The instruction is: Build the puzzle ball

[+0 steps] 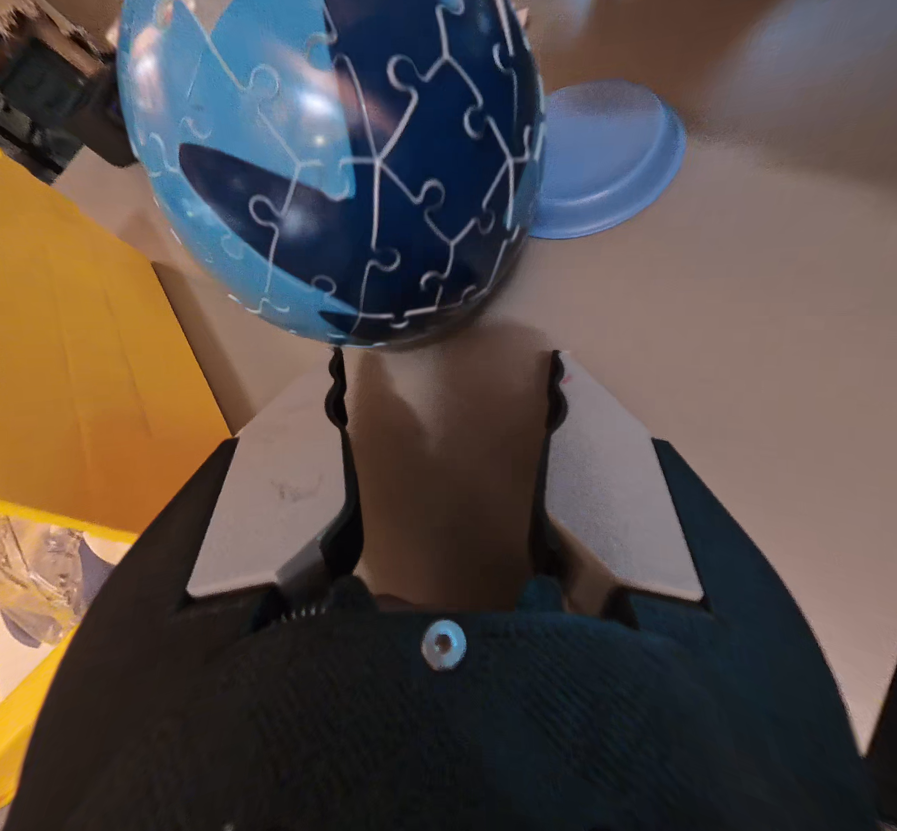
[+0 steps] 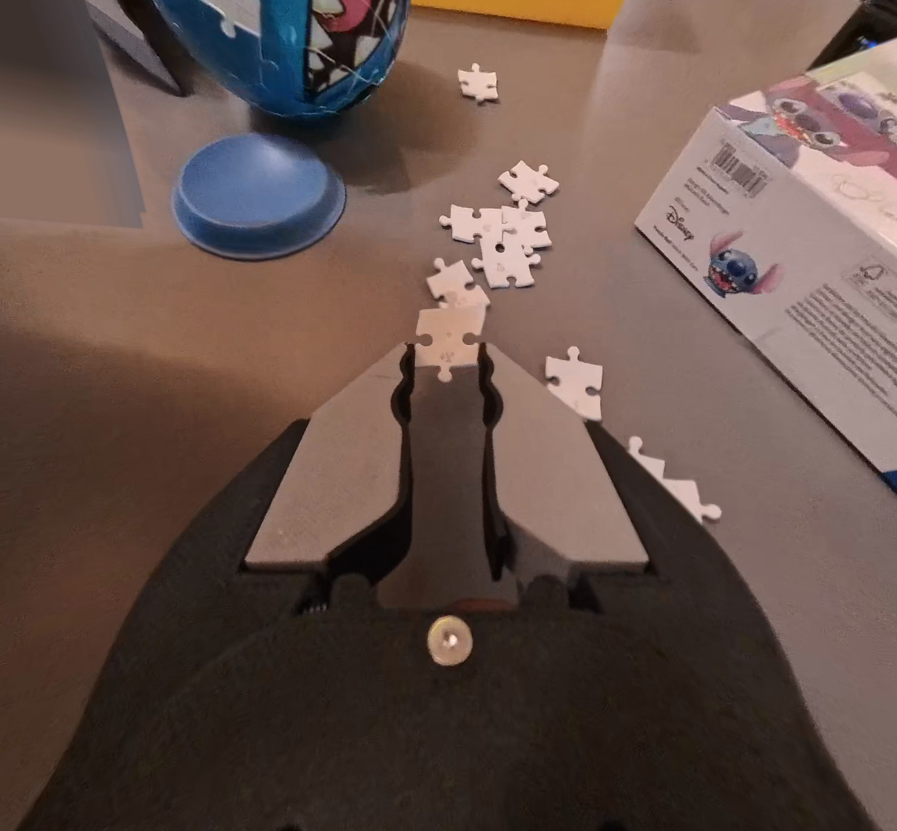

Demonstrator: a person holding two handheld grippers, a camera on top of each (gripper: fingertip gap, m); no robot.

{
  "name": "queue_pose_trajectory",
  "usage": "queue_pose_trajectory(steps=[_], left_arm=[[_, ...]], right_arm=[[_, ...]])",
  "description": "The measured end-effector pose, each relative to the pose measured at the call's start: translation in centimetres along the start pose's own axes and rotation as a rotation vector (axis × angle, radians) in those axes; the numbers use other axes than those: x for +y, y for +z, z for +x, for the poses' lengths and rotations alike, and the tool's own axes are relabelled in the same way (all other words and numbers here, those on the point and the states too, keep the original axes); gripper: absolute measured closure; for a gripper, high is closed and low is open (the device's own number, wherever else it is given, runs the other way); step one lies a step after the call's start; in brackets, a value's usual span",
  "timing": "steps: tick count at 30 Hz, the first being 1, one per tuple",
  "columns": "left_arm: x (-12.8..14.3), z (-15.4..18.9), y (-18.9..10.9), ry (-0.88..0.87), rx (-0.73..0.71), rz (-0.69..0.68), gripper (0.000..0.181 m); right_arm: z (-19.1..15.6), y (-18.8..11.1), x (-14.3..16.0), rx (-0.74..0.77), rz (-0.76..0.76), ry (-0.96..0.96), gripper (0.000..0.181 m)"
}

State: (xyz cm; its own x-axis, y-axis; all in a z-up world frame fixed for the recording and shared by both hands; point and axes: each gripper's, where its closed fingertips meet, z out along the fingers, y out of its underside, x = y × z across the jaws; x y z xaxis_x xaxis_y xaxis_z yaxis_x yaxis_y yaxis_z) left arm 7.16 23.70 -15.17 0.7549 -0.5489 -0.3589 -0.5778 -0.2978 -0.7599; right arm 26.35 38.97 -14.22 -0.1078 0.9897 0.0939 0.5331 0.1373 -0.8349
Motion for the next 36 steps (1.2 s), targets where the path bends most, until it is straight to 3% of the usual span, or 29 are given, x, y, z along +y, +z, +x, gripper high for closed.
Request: queue_pose_trajectory(steps=[15, 23, 29, 32, 36], left_arm=[[-0.6, -0.2, -0.1, -0.038, 0.046, 0.05, 0.1], [-0.4, -0.4, 0.1, -0.012, 0.005, 0.028, 0.099], [-0.6, -0.1, 0.1, -0.014, 0.03, 0.037, 0.098], [-1.3, 0.4, 0.0, 0.021, 0.039, 0.077, 0.106], [-1.3, 0.7, 0.0, 0.072, 0.019, 0.075, 0.101]], right_arm=[[-1.0, 3.9, -5.3, -0.015, 0.145, -0.095, 0.158], [-2.3, 4.0, -5.6, -0.002, 0.178, -0.21, 0.159], [-2.8, 4.0, -5.6, -0.046, 0.185, -0.217, 0.158], [-2.8, 4.2, -5.4, -0.055, 0.165, -0.211, 0.158], [-2.6, 4.5, -5.2, -0.046, 0.149, -0.204, 0.158]])
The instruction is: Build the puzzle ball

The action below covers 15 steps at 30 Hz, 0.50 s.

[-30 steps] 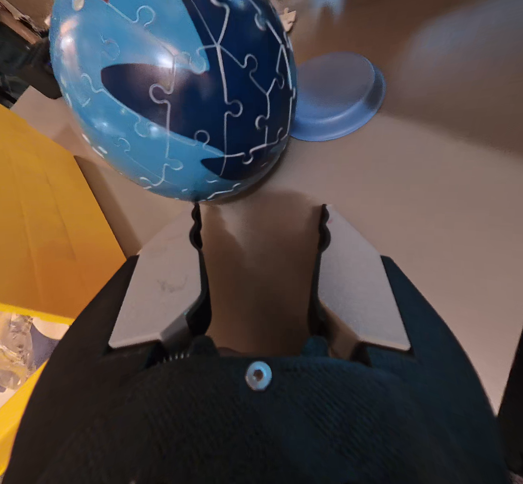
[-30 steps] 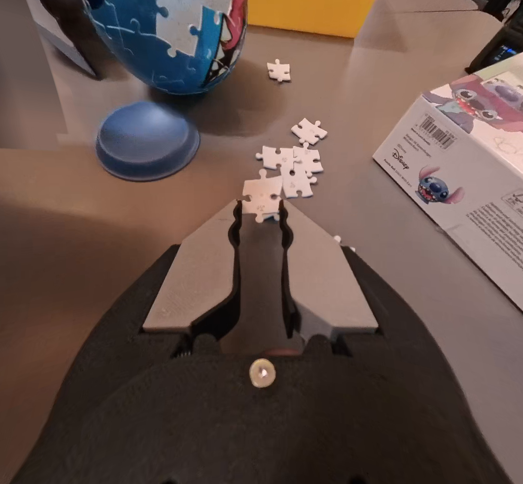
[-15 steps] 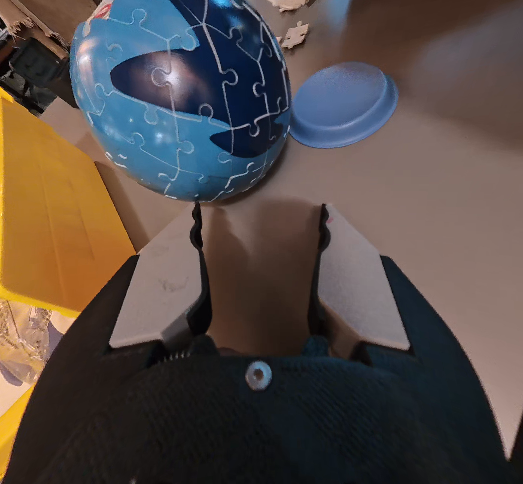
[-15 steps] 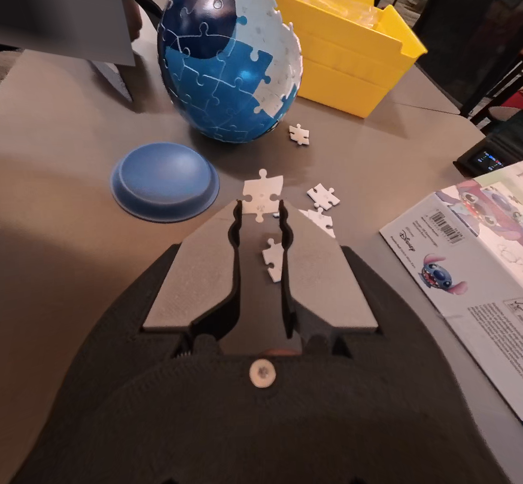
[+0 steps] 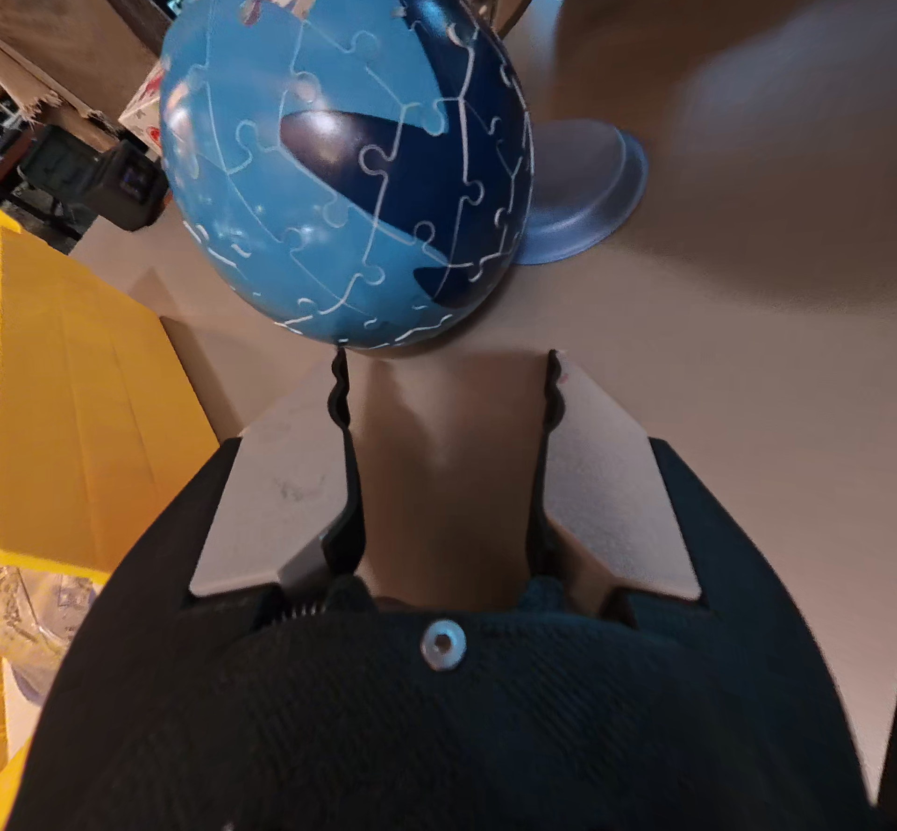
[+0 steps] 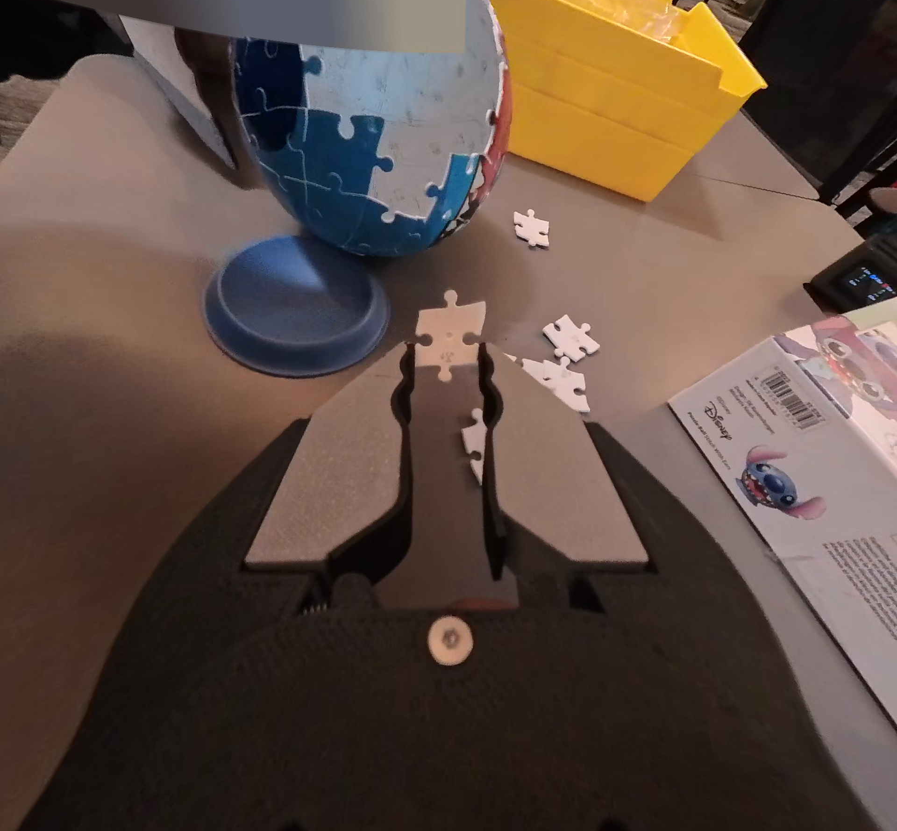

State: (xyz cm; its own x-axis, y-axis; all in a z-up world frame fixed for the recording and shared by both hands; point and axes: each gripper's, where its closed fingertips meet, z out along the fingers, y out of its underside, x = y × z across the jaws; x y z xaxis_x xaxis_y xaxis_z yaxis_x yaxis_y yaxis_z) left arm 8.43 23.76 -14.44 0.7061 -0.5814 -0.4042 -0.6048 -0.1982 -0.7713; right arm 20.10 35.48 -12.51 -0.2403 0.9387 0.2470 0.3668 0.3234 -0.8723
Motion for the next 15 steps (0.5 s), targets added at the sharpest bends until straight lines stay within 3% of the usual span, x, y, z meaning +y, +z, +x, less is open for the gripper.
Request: queue_pose_trajectory(steps=[9, 15], left_arm=[[-0.5, 0.5, -0.2, 0.087, -0.034, 0.029, 0.1], [-0.1, -0.6, -0.8, -0.032, -0.026, 0.027, 0.09]], right_arm=[[0.3, 0.8, 0.1, 0.008, -0.027, -0.003, 0.158], [-0.2, 1.2, 0.6, -0.009, -0.066, -0.033, 0.158]])
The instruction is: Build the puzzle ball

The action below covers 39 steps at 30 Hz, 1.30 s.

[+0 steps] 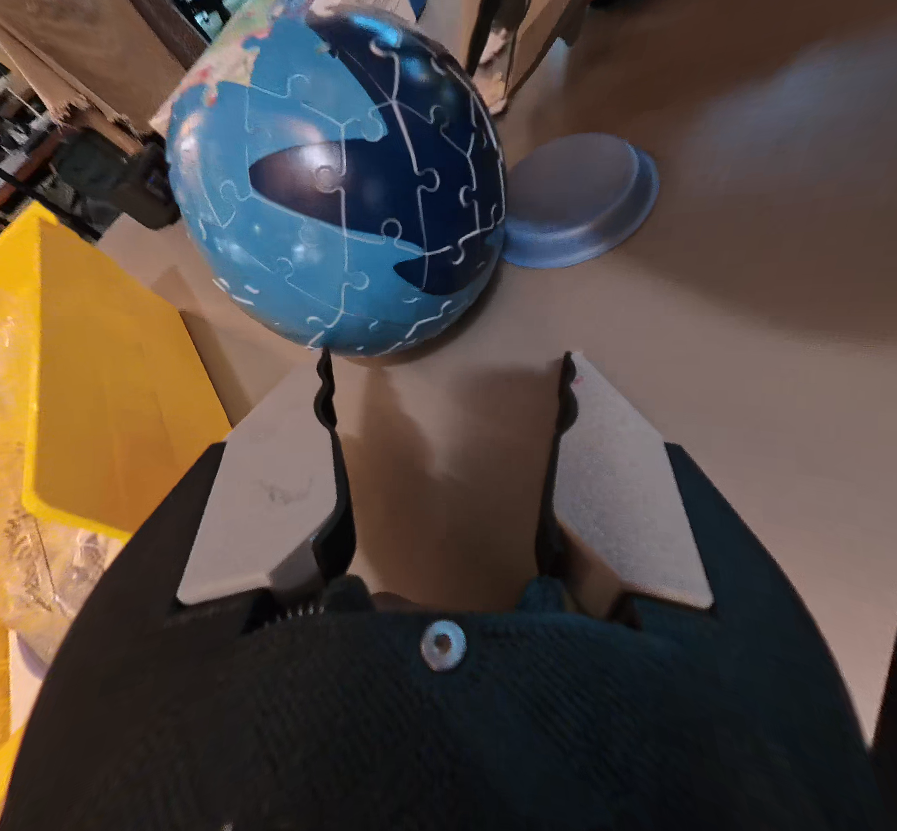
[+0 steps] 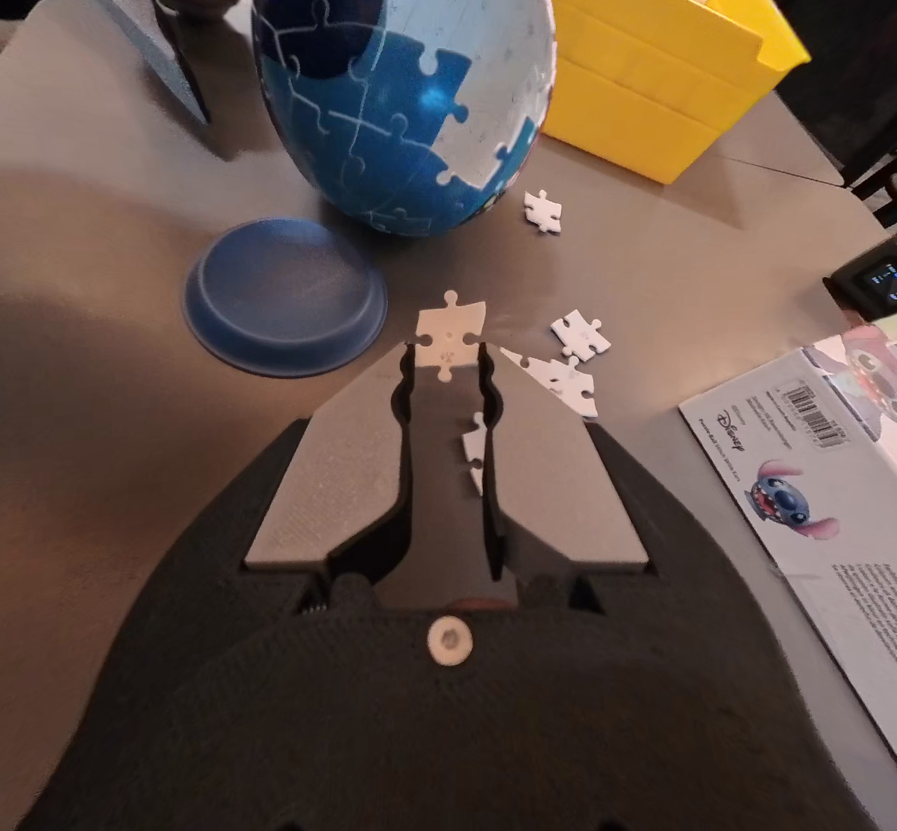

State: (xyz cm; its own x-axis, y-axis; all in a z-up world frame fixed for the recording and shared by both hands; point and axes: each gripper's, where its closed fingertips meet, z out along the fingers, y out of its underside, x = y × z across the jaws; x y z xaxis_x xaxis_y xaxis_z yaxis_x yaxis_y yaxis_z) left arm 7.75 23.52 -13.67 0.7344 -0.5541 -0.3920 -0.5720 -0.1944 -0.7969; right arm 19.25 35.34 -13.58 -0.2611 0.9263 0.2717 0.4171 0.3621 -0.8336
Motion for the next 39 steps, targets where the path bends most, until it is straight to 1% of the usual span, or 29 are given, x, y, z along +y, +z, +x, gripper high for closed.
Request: queue_pose_trajectory(steps=[4, 9, 12, 15, 16, 17, 18, 19, 20, 22, 24, 26, 28, 30, 33, 35, 36, 37, 39], left_arm=[[2.1, -1.6, -0.7, -0.005, -0.049, -0.095, 0.082], [1.5, -2.0, -1.2, -0.119, 0.017, -0.044, 0.083], [1.3, -1.8, -1.2, -0.136, 0.04, -0.031, 0.084], [1.1, -1.3, -0.8, -0.147, 0.055, -0.029, 0.081], [1.1, -1.1, -0.7, -0.139, 0.057, -0.036, 0.081], [1.2, -0.9, -0.5, -0.129, 0.057, -0.043, 0.082], [1.2, -0.8, -0.4, -0.121, 0.059, -0.048, 0.082], [1.2, -0.6, -0.3, -0.117, 0.063, -0.048, 0.082], [1.1, -0.4, -0.2, -0.115, 0.066, -0.046, 0.082], [0.9, -0.1, -0.1, -0.108, 0.071, -0.048, 0.083], [0.7, 0.2, 0.0, -0.102, 0.078, -0.044, 0.084], [0.5, 0.3, 0.3, -0.093, 0.084, -0.043, 0.085], [0.5, 0.4, 0.6, -0.082, 0.092, -0.053, 0.086], [0.5, 0.3, 0.9, -0.068, 0.09, -0.069, 0.085], [0.5, 0.1, 1.1, -0.065, 0.088, -0.073, 0.084], [0.3, 0.0, 1.3, -0.071, 0.089, -0.068, 0.084], [0.2, -0.1, 1.4, -0.073, 0.089, -0.066, 0.085], [0.2, -0.3, 1.5, -0.074, 0.087, -0.066, 0.085], [0.1, -0.4, 1.7, -0.074, 0.088, -0.069, 0.086]], right_arm=[[-0.3, -0.1, -0.1, -0.005, 0.004, -0.017, 0.158], [-0.9, 0.0, 0.7, -0.032, -0.044, -0.038, 0.158], [-0.7, -0.7, 2.9, -0.036, -0.15, -0.08, 0.158], [-0.6, -2.0, 4.4, -0.082, -0.188, -0.001, 0.158], [-0.5, -2.3, 4.7, -0.09, -0.197, 0.027, 0.156], [-0.4, -2.6, 4.7, -0.09, -0.199, 0.044, 0.145], [-0.2, -2.8, 4.5, -0.085, -0.194, 0.054, 0.136], [0.1, -3.1, 3.9, -0.079, -0.171, 0.064, 0.132], [0.1, -3.5, 2.9, -0.085, -0.124, 0.082, 0.132], [-0.2, -4.4, 0.5, -0.134, -0.004, 0.131, 0.138], [-0.6, -5.0, -1.3, -0.193, 0.084, 0.183, 0.141], [-0.9, -4.9, -2.8, -0.238, 0.171, 0.254, 0.147], [-1.4, -3.9, -4.2, -0.3, 0.237, 0.35, 0.156], [-2.4, -2.6, -5.1, -0.381, 0.237, 0.397, 0.153], [-3.1, -1.2, -5.5, -0.443, 0.219, 0.405, 0.149], [-3.8, -1.0, -5.8, -0.538, 0.241, 0.387, 0.144], [-3.9, -1.1, -6.0, -0.58, 0.262, 0.364, 0.144], [-3.4, -0.7, -6.0, -0.569, 0.271, 0.343, 0.15], [-1.6, 0.1, -6.1, -0.521, 0.292, 0.336, 0.148]])
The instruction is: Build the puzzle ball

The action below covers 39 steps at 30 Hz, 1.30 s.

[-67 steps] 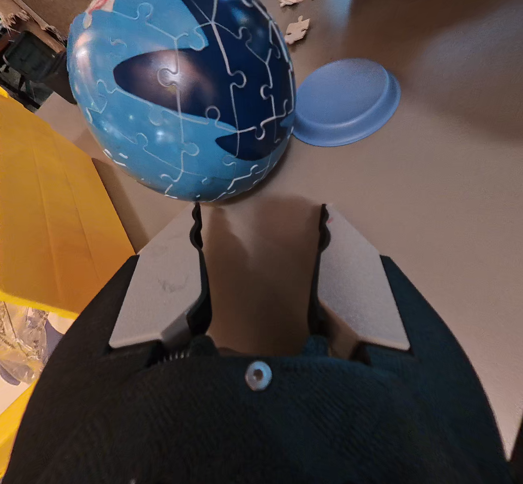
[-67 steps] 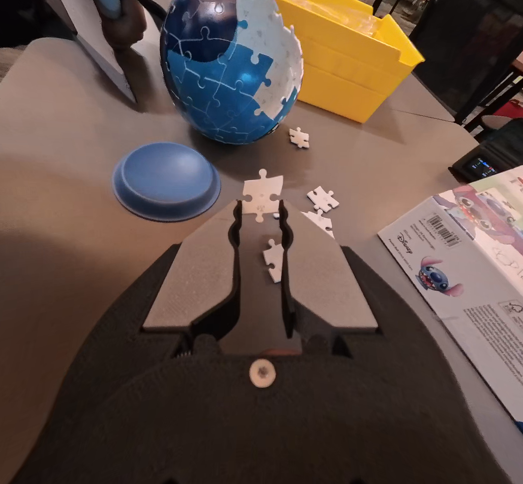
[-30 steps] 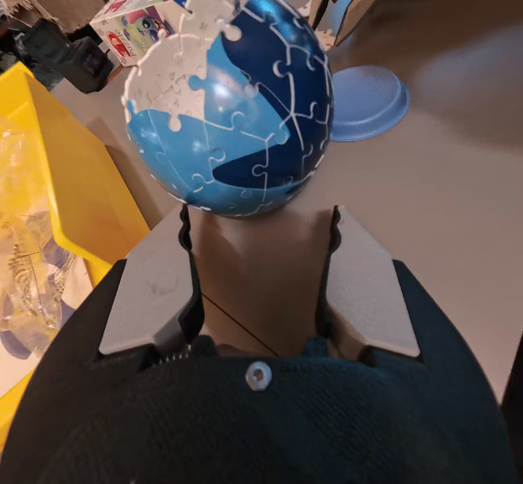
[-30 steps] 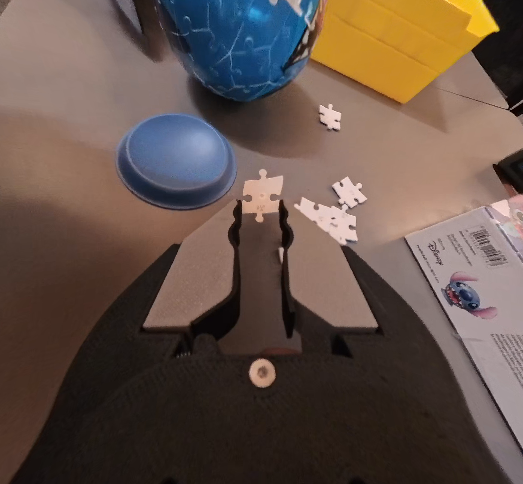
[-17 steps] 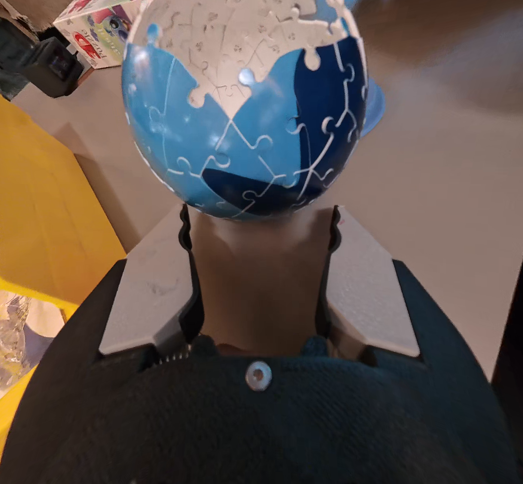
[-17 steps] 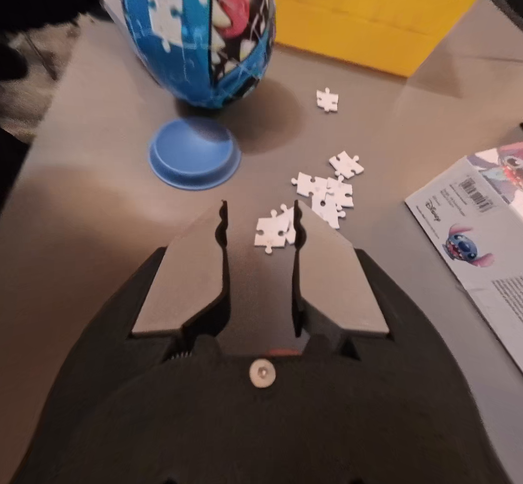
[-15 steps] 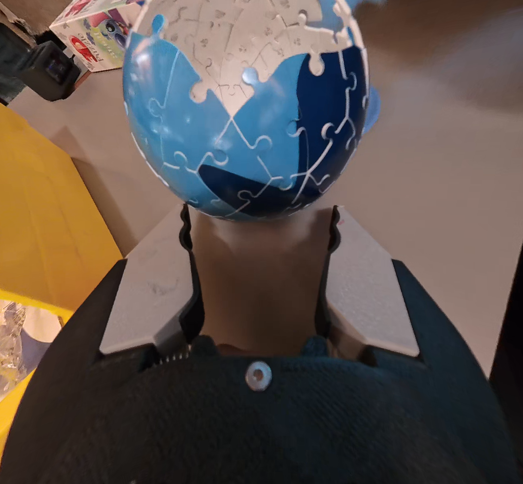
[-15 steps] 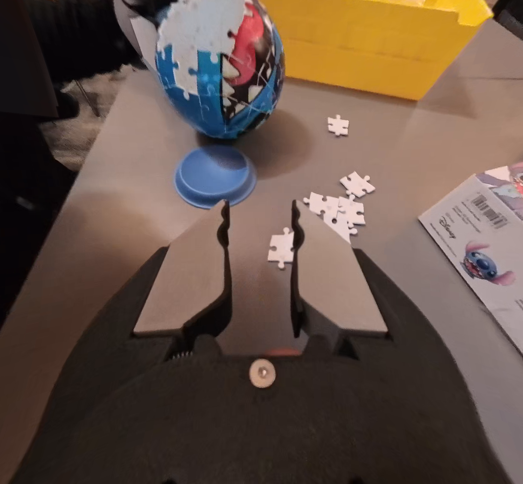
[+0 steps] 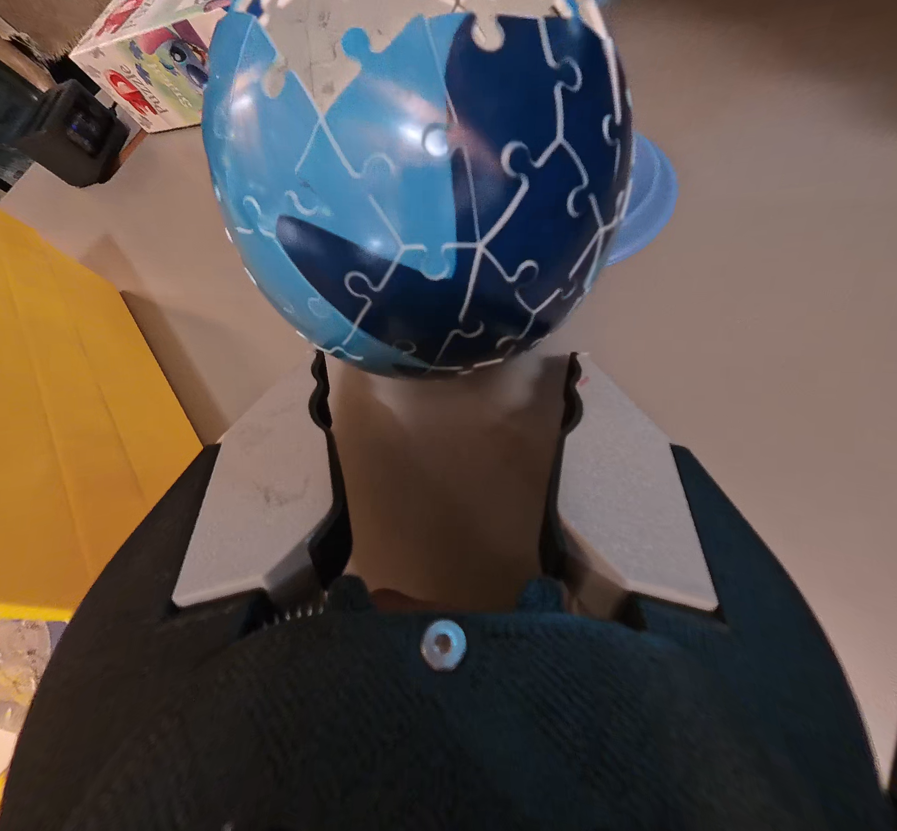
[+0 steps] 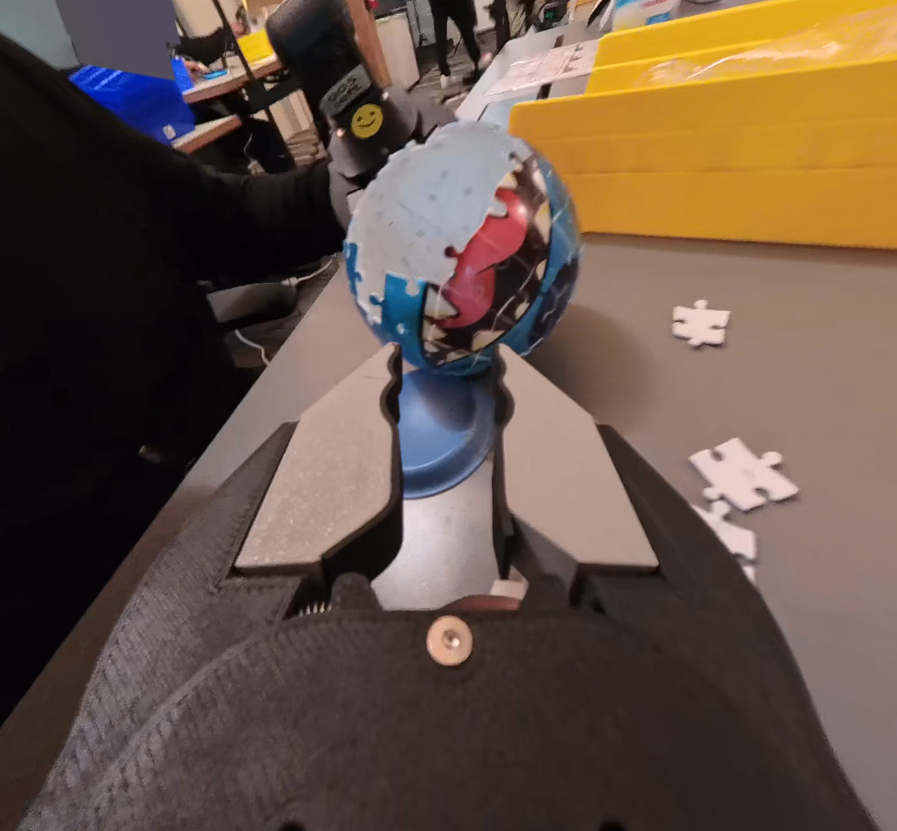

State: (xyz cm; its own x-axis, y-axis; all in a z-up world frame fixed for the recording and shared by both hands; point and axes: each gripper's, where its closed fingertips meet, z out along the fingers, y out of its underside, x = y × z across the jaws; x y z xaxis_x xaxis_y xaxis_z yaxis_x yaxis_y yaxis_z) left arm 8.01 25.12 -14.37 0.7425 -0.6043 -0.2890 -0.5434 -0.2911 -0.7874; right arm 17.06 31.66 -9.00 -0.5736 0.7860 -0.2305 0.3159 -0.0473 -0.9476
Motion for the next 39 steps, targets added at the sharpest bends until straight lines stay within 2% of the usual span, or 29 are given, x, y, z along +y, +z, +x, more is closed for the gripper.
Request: queue_pose_trajectory(steps=[2, 6, 9, 13, 16, 21, 26, 32, 36, 39], left_arm=[[-0.1, -0.2, 0.2, -0.001, 0.001, 0.001, 0.086], [-0.4, -0.5, 0.6, -0.023, 0.012, 0.011, 0.085], [-0.7, -0.9, 0.9, -0.043, 0.021, 0.03, 0.085], [-1.0, -1.5, 1.4, -0.071, 0.034, 0.038, 0.084], [-0.9, -1.7, 1.7, -0.081, 0.04, 0.037, 0.083], [-0.8, -2.0, 2.1, -0.083, 0.035, 0.022, 0.08], [-0.5, -2.0, 2.2, -0.102, 0.013, -0.005, 0.077], [-3.5, -0.2, 1.6, -0.165, 0.024, 0.062, 0.078], [-5.1, 2.0, 2.1, -0.145, 0.012, 0.043, 0.08], [-5.3, 3.8, 3.0, -0.162, 0.03, 0.016, 0.08]], right_arm=[[1.3, 0.0, -0.5, 0.003, 0.025, 0.057, 0.148], [1.1, 0.4, 0.3, -0.059, -0.015, 0.122, 0.125], [1.0, 0.6, 0.9, -0.038, -0.077, 0.006, 0.112], [3.6, 1.7, 2.3, 0.122, -0.209, -0.136, 0.098], [3.4, 2.7, 2.9, 0.134, -0.258, -0.197, 0.084], [3.5, 5.1, 2.9, 0.188, -0.3, -0.305, 0.081], [3.6, 5.4, 2.3, 0.201, -0.278, -0.321, 0.081], [1.2, 3.6, 0.3, 0.154, -0.233, -0.308, 0.083], [-0.7, 1.6, 1.1, 0.129, -0.27, -0.303, 0.084], [-1.9, 0.4, 2.4, 0.114, -0.283, -0.279, 0.084]])
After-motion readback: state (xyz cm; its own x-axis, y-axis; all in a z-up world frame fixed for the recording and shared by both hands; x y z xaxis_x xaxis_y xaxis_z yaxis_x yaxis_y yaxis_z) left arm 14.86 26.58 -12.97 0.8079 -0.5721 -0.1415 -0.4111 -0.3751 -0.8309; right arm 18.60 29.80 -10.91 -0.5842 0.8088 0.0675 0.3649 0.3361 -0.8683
